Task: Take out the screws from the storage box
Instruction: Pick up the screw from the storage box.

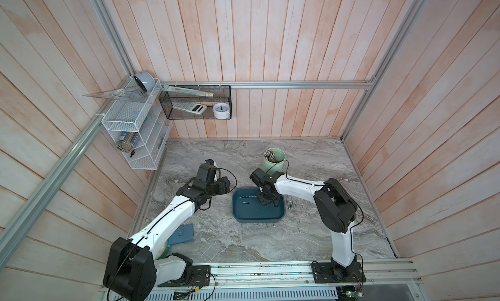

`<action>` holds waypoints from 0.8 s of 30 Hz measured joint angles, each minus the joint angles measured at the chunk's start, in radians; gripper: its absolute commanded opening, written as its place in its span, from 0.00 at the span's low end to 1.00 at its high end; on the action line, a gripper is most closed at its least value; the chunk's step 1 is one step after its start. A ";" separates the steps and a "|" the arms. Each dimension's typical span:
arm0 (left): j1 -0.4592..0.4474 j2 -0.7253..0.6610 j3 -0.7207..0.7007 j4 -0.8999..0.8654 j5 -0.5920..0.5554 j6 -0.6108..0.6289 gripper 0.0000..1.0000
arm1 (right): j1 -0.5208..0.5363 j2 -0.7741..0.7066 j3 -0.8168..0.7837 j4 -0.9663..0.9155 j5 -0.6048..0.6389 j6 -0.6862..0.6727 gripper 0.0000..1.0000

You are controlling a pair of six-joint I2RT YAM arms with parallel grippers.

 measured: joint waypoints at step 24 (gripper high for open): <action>0.000 0.000 0.000 0.000 0.000 0.000 0.77 | 0.000 0.007 0.048 -0.073 -0.089 0.021 0.02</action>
